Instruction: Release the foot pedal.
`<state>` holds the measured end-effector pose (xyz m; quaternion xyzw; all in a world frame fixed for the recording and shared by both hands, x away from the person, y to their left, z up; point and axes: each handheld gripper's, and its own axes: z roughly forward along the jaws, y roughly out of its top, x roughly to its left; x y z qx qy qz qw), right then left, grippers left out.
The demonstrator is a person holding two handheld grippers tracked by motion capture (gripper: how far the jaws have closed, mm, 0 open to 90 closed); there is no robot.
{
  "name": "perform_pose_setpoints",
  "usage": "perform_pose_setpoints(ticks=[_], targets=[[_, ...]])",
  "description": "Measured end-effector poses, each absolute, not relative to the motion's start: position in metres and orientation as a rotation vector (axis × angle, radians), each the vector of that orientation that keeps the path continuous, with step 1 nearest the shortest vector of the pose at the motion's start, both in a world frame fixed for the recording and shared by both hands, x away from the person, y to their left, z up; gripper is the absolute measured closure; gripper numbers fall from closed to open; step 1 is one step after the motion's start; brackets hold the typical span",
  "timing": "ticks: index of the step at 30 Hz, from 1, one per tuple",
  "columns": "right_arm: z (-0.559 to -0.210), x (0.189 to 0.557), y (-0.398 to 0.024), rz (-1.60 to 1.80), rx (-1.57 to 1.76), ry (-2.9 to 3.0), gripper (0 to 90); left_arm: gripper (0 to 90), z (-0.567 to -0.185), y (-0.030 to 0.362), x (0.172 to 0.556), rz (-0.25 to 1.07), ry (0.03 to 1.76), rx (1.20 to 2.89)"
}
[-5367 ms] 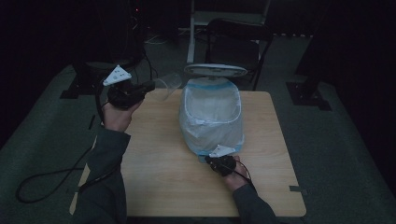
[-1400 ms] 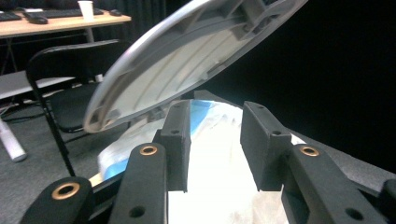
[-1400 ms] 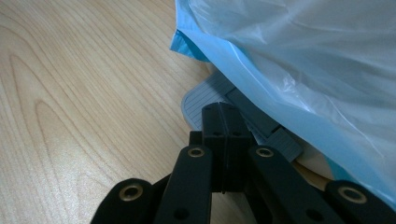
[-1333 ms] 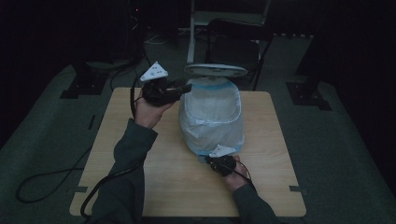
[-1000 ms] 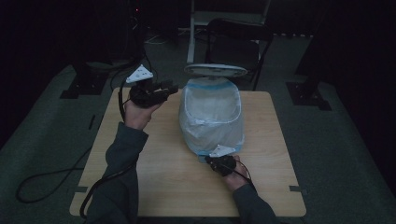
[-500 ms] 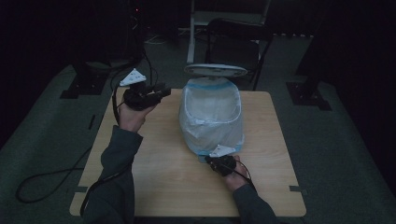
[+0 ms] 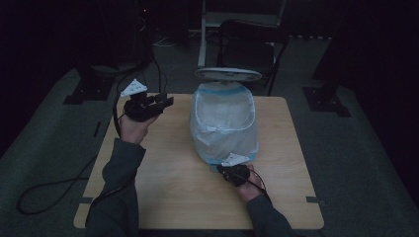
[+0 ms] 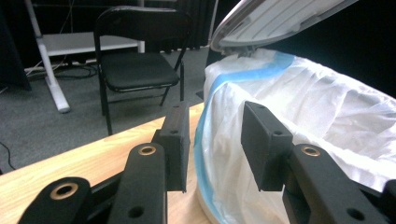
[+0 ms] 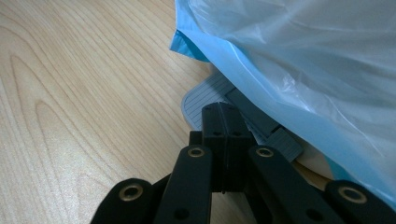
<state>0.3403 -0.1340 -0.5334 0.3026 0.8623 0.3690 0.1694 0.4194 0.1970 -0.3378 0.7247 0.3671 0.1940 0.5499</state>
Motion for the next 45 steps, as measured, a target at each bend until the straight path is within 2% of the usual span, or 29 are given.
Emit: perform_pose_setpoints(ticks=[28,45], targets=[[-0.531,0.335,-0.129,1.01,0.826,2.416,90.0,63.1,-0.349,0.203,0.422,0.452,0.906,1.722],[-0.499,0.315,-0.145,1.082,0.793,2.314,90.0,63.0,-0.349,0.206,0.42,0.456,0.907,1.72]])
